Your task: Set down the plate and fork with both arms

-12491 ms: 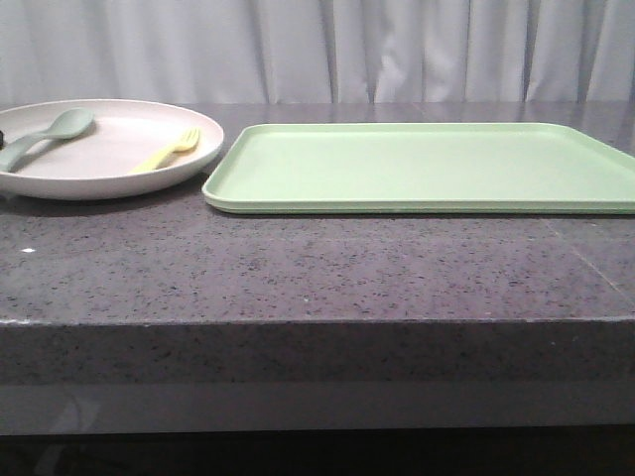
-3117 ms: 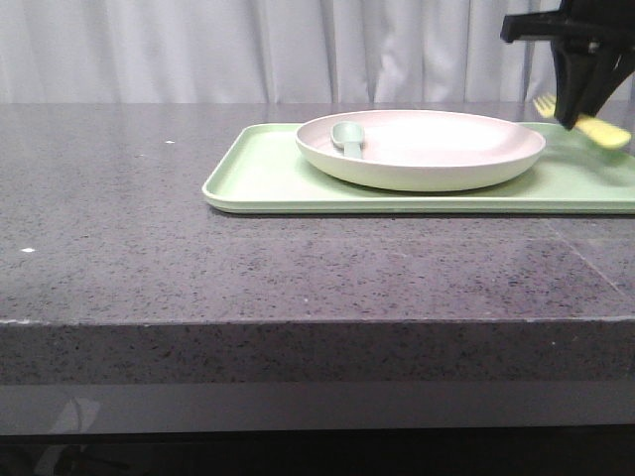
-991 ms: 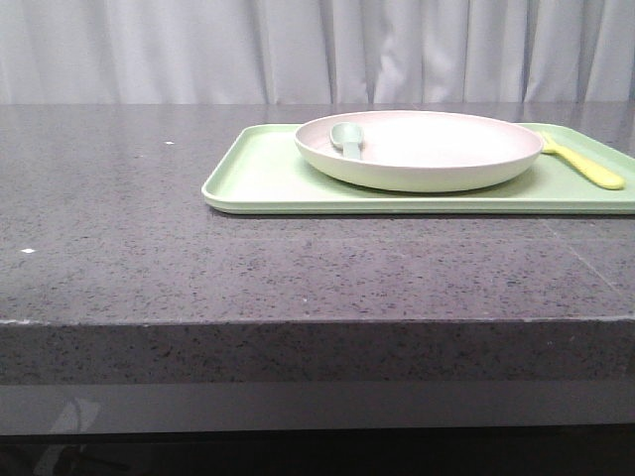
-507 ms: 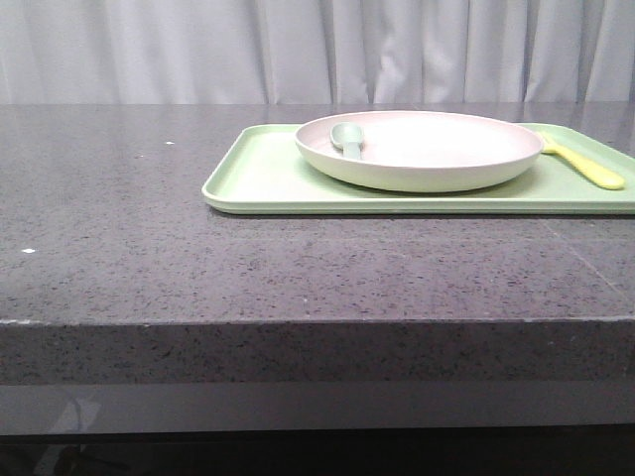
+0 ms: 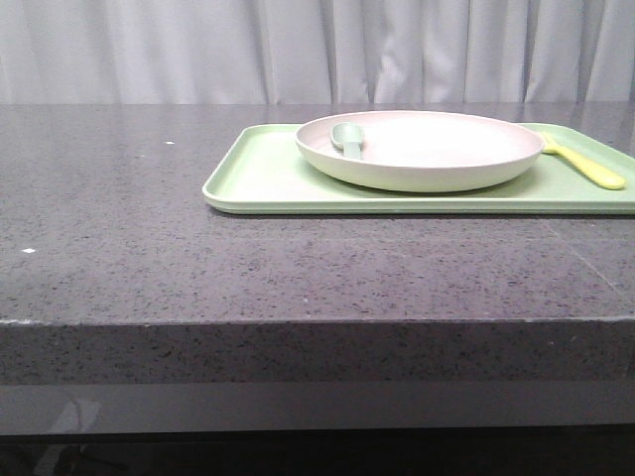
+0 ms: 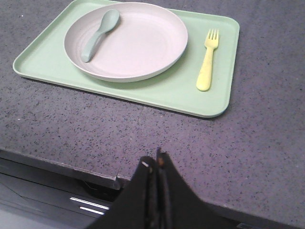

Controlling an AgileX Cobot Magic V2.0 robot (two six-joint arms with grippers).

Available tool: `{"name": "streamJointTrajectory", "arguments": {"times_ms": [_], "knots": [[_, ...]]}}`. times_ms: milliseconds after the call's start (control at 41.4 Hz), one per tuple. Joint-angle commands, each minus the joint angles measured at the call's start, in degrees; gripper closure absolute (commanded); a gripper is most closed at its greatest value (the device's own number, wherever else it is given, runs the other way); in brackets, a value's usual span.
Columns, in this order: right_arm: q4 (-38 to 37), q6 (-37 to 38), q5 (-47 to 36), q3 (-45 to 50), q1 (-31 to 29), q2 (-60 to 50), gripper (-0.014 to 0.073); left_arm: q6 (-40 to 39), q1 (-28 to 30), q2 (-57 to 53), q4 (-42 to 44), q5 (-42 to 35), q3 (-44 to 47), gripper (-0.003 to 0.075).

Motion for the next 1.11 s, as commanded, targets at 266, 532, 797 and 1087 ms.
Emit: {"name": "streamJointTrajectory", "arguments": {"times_ms": [266, 532, 797, 1087], "knots": [[-0.8, -0.7, -4.4, -1.4, -0.1, 0.4, 0.0681, -6.6, 0.4, -0.3, 2.8, -6.4, -1.6, 0.0741], [-0.8, -0.7, -4.4, -1.4, -0.1, 0.4, 0.0681, -6.6, 0.4, -0.3, 2.8, -6.4, -1.6, 0.0741], [-0.8, -0.7, -4.4, -1.4, -0.1, 0.4, 0.0681, -6.6, 0.5, -4.6, 2.7, -6.7, 0.7, 0.0741], [-0.8, -0.7, -4.4, -1.4, -0.1, 0.4, 0.0681, -6.6, 14.9, -20.7, 8.6, -18.0, 17.3, 0.0741]]}}
